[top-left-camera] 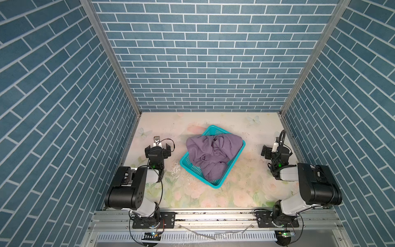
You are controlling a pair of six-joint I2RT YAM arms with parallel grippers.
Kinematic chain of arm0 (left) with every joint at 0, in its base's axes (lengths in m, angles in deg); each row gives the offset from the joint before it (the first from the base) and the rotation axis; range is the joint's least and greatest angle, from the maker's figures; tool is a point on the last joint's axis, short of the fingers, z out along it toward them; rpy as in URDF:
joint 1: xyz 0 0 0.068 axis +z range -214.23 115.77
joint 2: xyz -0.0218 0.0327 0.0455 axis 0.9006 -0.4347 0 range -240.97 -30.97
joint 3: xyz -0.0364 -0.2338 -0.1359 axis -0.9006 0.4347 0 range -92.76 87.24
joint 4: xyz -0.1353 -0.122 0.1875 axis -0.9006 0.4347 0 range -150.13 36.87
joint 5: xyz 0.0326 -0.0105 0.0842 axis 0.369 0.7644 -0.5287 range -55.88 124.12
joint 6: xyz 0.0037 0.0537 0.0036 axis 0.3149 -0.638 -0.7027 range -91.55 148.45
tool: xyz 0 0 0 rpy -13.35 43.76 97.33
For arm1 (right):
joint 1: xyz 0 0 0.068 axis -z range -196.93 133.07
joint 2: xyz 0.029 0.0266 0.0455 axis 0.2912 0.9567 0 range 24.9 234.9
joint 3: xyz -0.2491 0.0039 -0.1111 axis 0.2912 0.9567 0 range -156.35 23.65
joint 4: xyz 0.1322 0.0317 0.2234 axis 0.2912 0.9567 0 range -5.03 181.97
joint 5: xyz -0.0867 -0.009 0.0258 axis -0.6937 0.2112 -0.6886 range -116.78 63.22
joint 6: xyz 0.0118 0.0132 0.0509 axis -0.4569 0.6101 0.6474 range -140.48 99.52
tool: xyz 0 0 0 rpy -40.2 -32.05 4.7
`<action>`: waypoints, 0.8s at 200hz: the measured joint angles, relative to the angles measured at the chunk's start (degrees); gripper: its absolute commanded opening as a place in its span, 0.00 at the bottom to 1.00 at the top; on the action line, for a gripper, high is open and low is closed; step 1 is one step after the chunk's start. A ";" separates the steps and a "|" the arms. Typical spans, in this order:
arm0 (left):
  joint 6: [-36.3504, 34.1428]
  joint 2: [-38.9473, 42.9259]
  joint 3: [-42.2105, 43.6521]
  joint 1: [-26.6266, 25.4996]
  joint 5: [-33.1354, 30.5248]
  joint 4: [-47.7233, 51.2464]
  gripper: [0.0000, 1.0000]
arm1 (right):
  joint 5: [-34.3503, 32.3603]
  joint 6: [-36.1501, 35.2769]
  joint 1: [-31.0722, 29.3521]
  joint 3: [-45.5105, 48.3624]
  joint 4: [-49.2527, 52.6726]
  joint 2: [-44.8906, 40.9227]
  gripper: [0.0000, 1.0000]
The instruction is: Fold and stack the trousers
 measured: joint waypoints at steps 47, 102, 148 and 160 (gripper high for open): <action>-0.22 0.00 0.00 -0.20 -0.07 0.00 0.99 | 1.07 0.00 -0.02 0.00 0.02 0.00 0.99; -0.44 0.00 -0.02 -0.28 -0.17 0.00 0.99 | 1.16 0.00 -0.02 0.00 0.02 0.00 0.99; -0.44 0.00 -0.02 -0.28 -0.17 0.02 0.99 | 1.33 0.00 -0.02 0.00 0.02 0.00 0.99; -0.44 0.00 -0.02 -0.28 -0.20 0.02 0.99 | 1.31 0.00 -0.02 0.00 0.02 0.00 0.99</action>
